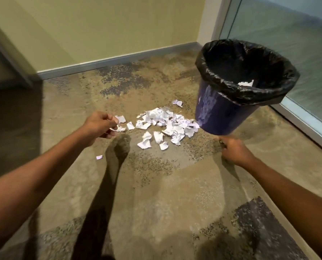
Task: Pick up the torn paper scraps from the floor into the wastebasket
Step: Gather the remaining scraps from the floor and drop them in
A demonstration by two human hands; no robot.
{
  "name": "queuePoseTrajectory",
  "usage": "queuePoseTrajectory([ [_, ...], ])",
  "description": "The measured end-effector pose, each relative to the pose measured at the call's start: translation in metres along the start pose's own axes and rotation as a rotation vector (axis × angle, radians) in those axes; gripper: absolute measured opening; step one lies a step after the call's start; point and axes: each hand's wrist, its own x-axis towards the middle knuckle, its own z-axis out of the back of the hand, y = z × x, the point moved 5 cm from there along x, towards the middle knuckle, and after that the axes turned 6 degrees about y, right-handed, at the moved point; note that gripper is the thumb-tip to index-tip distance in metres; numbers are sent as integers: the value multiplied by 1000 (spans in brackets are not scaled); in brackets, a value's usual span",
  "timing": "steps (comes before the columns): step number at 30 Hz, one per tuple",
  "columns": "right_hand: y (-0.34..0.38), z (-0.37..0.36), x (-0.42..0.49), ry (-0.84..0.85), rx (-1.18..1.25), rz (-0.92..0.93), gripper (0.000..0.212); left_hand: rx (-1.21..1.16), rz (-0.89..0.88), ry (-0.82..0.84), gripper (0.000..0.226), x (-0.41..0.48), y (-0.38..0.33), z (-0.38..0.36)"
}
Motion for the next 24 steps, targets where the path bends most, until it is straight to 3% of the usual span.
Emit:
queuePoseTrajectory([
  [5,-5,-19,9,-67,-160,-3,27,368,59,8,5,-5,52,33],
  [11,-4,-21,15,-160,-185,0,16,747,68,124,32,-16,92,38],
  [14,2,-22,12,-206,-147,5,12,796,-16,70,40,-18,103,33],
  [17,20,-24,5,-223,-36,28,10,777,-82,28,31,-16,107,27],
  [20,59,-27,-5,-237,35,113,12,793,-98,46,20,-13,109,21],
  [24,124,-40,-14,-212,141,256,13,706,-54,19,21,-6,109,16],
])
